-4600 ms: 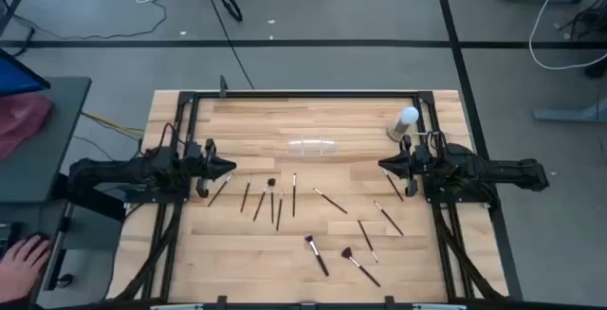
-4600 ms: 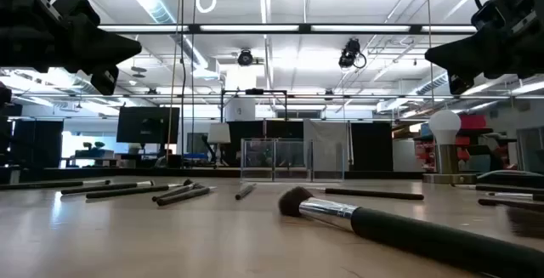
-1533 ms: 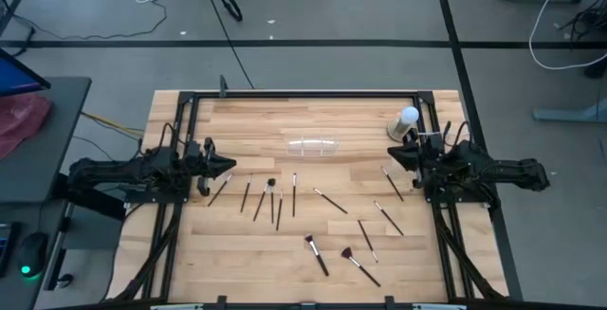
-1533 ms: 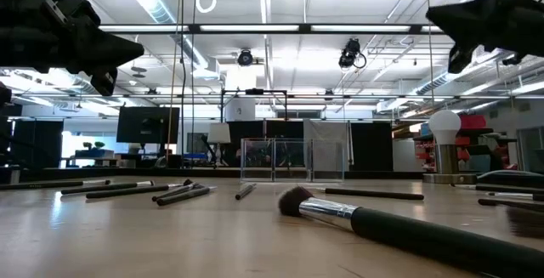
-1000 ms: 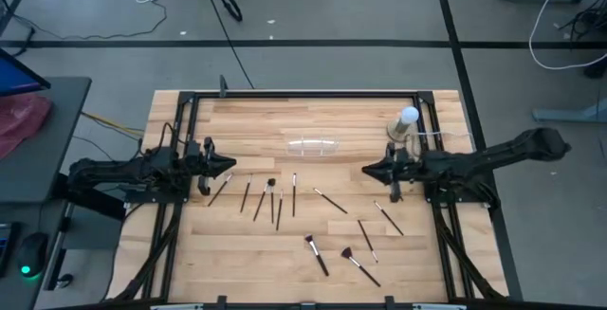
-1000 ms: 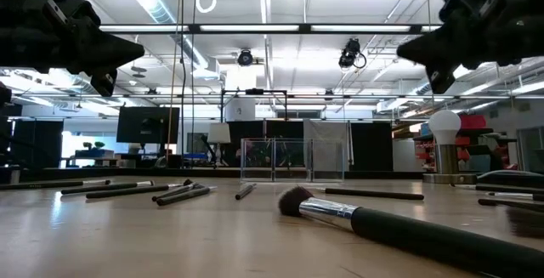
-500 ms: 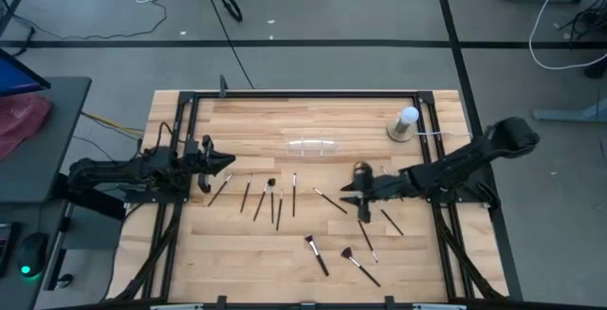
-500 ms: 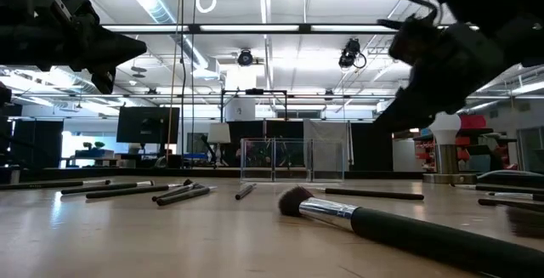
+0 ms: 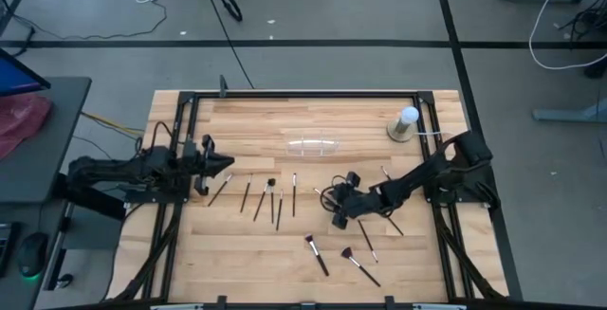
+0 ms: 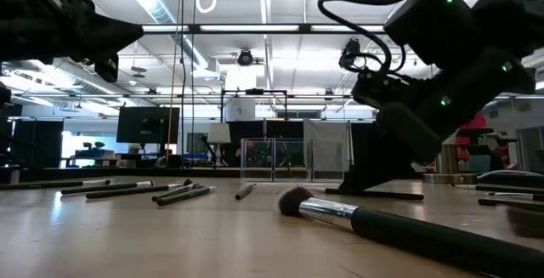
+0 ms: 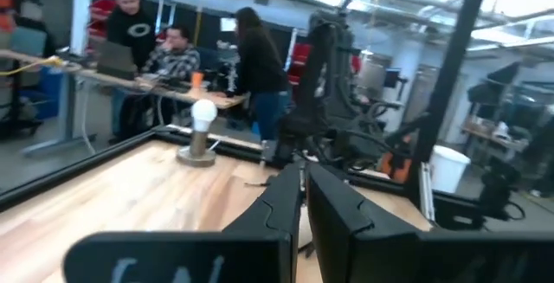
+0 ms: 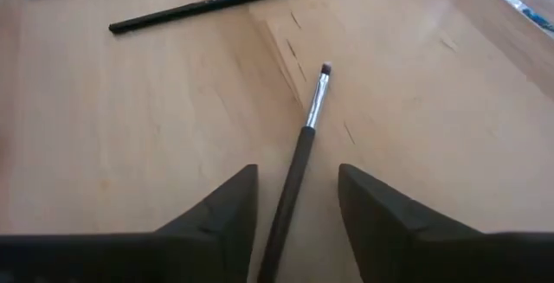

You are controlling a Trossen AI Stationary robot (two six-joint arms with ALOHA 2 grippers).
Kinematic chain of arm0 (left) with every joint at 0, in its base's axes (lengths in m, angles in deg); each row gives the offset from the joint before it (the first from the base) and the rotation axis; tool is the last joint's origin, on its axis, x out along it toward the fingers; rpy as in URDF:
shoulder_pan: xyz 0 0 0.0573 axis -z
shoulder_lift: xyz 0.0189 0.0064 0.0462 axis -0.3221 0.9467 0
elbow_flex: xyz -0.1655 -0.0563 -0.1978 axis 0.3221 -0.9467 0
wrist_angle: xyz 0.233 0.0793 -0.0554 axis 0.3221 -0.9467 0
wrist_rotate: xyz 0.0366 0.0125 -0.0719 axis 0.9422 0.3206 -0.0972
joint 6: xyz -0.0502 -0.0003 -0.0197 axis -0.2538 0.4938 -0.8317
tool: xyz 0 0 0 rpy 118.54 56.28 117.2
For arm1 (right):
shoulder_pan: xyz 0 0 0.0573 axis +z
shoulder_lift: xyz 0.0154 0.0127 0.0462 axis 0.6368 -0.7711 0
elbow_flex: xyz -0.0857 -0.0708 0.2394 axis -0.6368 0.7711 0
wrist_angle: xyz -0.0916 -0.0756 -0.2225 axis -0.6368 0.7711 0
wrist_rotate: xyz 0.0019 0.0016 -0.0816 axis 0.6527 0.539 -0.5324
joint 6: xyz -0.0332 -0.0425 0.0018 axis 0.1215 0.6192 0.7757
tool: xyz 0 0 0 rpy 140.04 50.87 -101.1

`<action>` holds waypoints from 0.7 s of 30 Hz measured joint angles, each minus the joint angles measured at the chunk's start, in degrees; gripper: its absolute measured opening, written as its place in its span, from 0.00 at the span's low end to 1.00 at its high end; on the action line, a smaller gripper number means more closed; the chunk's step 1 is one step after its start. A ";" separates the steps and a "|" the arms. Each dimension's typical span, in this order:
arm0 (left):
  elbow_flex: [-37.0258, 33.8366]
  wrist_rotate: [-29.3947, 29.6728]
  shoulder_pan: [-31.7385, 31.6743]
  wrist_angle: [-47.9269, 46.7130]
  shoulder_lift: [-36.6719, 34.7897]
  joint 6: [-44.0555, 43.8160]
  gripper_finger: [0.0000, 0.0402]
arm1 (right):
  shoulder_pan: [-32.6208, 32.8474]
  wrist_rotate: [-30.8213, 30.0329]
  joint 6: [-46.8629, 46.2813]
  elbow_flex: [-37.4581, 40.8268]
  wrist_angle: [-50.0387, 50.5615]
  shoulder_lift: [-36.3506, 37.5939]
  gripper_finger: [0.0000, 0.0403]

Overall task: Put items in baskets/containers
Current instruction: Put the black eyeshadow brush into the transparent organizer

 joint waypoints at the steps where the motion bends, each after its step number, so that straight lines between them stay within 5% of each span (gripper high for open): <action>1: 0.01 0.01 0.72 0.82 0.56 0.49 0.07 | 0.32 -0.40 -0.37 0.04 -0.51 -0.50 0.40; 8: 0.01 1.30 5.21 5.71 5.22 4.14 0.07 | 1.45 -1.90 -1.71 -0.10 1.25 -2.71 0.33; 17: 0.01 4.34 8.39 12.54 13.49 7.47 0.07 | 1.29 -2.87 -2.20 -0.33 4.97 -2.94 0.04; 21: 0.01 4.34 8.90 16.83 17.55 10.04 0.07 | 1.32 -4.07 -1.94 -0.29 5.01 -2.97 0.03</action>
